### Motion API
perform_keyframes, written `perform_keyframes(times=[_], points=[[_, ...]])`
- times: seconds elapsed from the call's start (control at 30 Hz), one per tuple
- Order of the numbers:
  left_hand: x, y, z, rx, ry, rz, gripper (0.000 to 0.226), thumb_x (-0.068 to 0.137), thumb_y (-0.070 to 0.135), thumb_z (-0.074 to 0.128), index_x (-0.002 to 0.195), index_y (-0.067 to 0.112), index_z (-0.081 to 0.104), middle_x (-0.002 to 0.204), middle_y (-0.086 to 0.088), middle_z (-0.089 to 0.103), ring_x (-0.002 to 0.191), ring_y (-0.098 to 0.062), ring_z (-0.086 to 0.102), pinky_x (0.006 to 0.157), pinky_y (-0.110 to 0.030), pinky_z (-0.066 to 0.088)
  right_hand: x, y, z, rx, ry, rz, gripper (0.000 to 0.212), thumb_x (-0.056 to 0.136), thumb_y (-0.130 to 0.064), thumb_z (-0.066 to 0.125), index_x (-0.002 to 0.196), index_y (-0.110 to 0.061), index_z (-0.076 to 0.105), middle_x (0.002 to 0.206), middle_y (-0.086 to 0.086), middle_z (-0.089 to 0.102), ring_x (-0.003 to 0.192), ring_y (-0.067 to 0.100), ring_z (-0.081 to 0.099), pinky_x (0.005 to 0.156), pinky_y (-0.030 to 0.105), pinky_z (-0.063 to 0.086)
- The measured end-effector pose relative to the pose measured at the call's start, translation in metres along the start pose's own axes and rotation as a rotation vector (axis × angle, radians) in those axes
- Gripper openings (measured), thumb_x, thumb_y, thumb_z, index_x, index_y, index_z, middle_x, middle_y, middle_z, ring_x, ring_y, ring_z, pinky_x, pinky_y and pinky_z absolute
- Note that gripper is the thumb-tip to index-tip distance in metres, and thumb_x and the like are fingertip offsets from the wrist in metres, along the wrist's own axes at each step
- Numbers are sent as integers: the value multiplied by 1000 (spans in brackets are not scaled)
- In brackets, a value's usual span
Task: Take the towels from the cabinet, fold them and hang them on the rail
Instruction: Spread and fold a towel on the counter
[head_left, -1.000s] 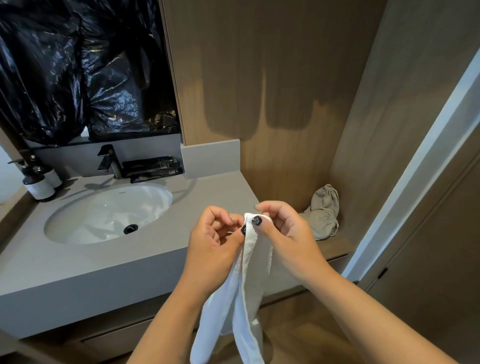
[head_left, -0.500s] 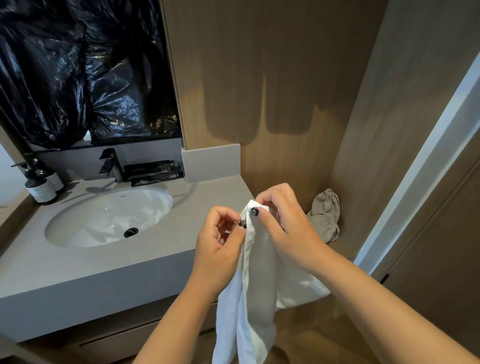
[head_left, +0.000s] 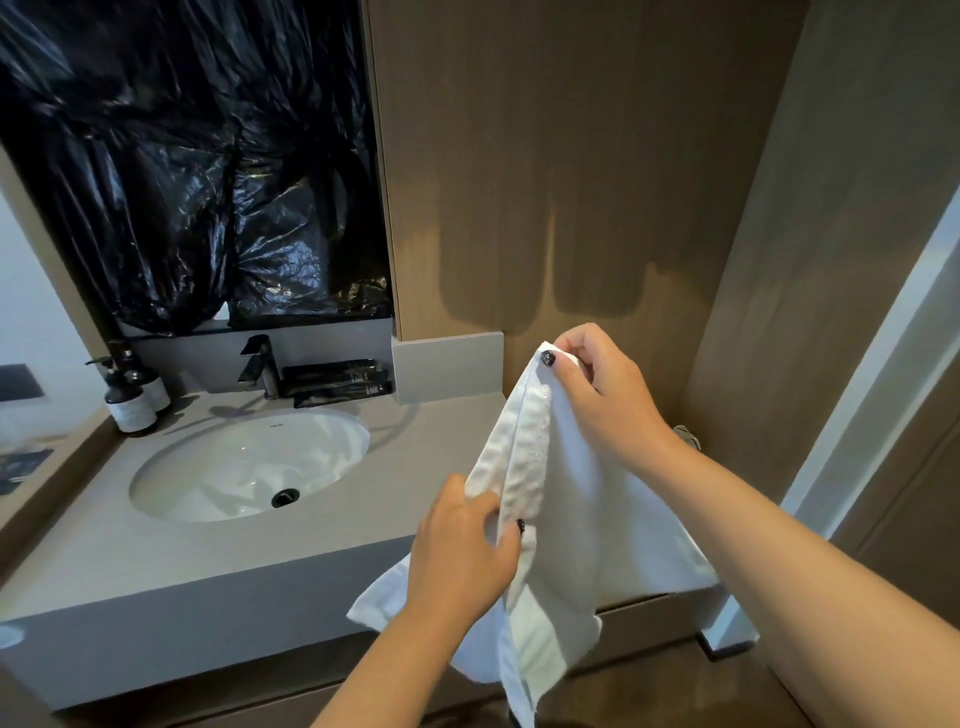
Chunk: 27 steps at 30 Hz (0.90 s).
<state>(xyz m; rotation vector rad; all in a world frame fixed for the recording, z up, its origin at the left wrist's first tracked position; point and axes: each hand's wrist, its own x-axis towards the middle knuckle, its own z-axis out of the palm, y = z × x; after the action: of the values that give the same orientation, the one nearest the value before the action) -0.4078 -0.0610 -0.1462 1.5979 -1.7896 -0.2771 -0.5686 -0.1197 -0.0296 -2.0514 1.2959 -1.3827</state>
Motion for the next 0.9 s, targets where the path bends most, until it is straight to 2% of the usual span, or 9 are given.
perform_keyframes(times=[0.07,0.13,0.27,0.4,0.53,0.6,0.67,0.8,0.9], points=[[5,-10,0,11,-31,-11,29,94,44,54,74,23,55,88,9,40,70,-10,47,54,-17,29,14,4,-5,-8,29,28,16,100,-25,53,88,-14,52,72,-11,49,61,-1,44,57,12,34],[11,-20,-1,22,-70,4,28,99,42,47,85,20,58,91,6,44,74,-10,49,60,-22,35,28,8,-11,-25,60,55,17,99,-25,53,88,-13,52,73,-11,49,62,1,44,57,13,33],[17,-31,-5,56,-60,22,26,104,35,36,91,18,50,91,3,47,80,-17,51,72,-33,45,54,15,-29,-40,124,73,15,99,-27,54,89,-15,53,83,-11,53,73,4,48,64,20,36],[20,-42,-13,51,-35,60,27,105,36,34,88,22,47,85,4,48,75,-18,53,69,-33,44,71,17,-47,-67,192,90,16,99,-27,53,92,-12,54,87,-12,51,77,5,50,67,19,38],[29,-55,-23,66,-69,148,35,100,52,33,85,24,48,81,9,45,71,-13,49,64,-29,39,77,23,-57,-72,221,118,16,99,-28,53,91,-14,54,88,-10,52,79,6,50,69,20,40],[32,-62,-29,83,-107,185,47,93,62,24,89,24,51,84,12,43,74,-11,48,67,-30,42,76,28,-60,-59,248,144,16,99,-27,52,91,-13,54,88,-8,52,79,8,50,70,22,41],[32,-73,-35,66,-127,189,45,87,65,20,88,30,49,87,12,44,77,-10,50,72,-33,46,74,35,-65,-29,286,172,17,98,-27,53,91,-11,54,87,-7,52,77,8,49,71,24,42],[31,-87,-44,-84,-64,132,34,89,61,34,75,35,49,79,10,49,77,-8,51,70,-21,41,68,47,-74,6,309,251,21,97,-26,53,94,-5,56,85,-3,52,74,10,47,75,30,43],[33,-82,-48,-270,56,-27,47,95,51,53,67,13,56,73,-2,54,67,-10,50,63,-22,37,63,53,-77,60,347,320,25,95,-18,51,95,7,53,84,5,48,75,17,42,71,32,40]])
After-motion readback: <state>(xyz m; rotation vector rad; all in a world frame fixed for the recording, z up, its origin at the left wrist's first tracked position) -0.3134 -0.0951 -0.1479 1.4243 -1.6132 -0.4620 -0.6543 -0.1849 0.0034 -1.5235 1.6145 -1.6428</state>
